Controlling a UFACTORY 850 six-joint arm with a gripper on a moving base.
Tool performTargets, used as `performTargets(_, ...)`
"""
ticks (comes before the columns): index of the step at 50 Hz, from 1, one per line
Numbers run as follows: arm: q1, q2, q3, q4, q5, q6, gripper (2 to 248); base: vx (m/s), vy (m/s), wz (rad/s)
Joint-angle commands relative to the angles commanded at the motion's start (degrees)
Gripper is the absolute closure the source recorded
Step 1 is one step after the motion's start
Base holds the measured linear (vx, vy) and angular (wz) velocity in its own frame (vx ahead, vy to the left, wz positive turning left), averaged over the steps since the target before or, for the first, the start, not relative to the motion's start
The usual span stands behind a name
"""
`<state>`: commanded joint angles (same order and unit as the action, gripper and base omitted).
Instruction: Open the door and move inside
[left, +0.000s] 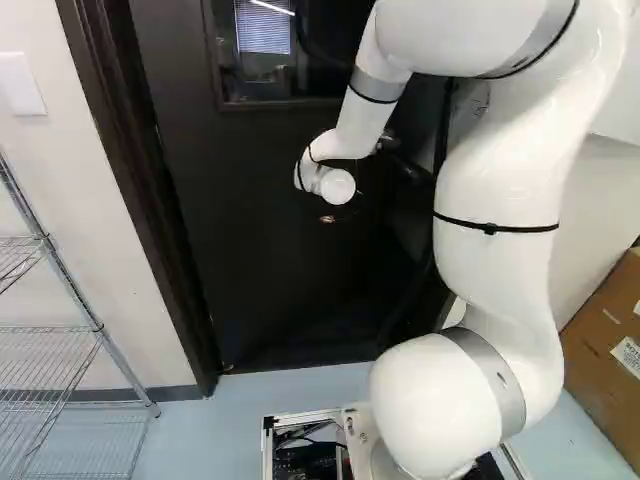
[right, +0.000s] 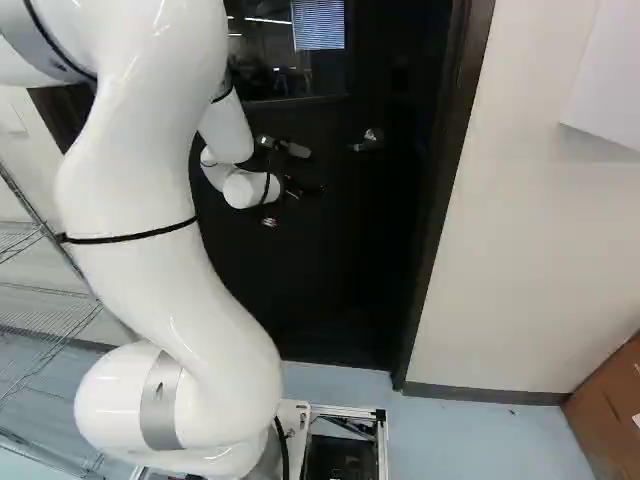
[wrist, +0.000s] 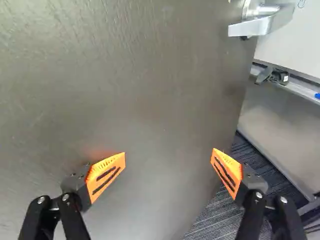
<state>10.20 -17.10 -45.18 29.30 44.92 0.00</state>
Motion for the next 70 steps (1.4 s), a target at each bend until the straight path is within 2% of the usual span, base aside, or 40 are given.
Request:
performTargets(59, 5.5, -13.5, -17.0, 0.2, 0.0, 0.0, 3, 0.0, 0.0, 0.0)
performTargets(70, 6.4, -15.1, -19.1, -0.2, 0.0, 0.0, 3, 0.0, 0.0, 0.0)
